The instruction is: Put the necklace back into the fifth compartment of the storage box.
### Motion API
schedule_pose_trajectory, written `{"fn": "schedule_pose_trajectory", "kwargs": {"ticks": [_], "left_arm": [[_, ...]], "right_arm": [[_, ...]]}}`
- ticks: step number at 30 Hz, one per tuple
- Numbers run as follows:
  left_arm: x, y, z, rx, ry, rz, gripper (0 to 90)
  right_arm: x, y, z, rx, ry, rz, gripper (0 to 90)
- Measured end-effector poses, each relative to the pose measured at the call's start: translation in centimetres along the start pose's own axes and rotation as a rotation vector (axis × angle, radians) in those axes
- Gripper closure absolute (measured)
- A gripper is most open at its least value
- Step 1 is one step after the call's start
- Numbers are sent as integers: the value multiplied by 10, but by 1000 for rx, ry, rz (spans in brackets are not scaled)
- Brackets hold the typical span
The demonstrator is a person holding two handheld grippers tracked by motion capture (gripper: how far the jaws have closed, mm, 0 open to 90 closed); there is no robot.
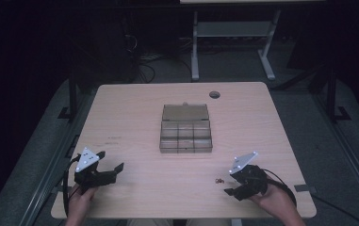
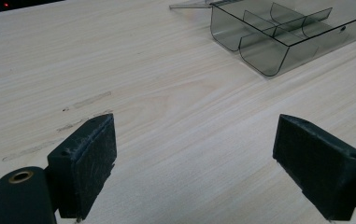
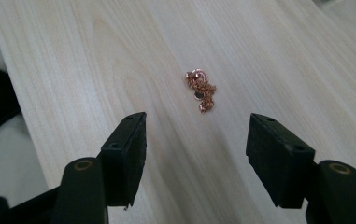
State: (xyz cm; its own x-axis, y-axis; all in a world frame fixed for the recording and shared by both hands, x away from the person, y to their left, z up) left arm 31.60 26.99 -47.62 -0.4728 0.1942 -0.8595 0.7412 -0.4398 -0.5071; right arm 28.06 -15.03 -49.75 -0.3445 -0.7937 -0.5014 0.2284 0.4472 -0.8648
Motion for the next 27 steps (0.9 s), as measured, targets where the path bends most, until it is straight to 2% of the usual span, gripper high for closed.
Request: {"fn": "schedule_pose_trajectory", "kwargs": {"ticks": [13, 27], "left_arm": [[0, 0, 0, 1, 0, -2, 131], [0, 1, 1, 3, 1, -3, 132]], "right_arm": [[-14, 7, 7, -32, -27, -42, 491], [-25, 18, 12, -44, -49, -103, 587]]}}
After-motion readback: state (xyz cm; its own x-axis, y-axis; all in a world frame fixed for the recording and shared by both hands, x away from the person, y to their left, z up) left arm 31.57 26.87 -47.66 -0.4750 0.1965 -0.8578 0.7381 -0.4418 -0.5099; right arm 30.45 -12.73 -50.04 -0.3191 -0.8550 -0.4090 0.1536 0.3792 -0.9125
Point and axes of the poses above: each handheld gripper's, and its own axes: y roughly forward along the jaws, x roughly out of its underside, z roughly to its right, the point moved 7 cm from there along y, roughly forward along the jaws, and after that the axes turned 5 degrees about -y, right-handed, at the moved point
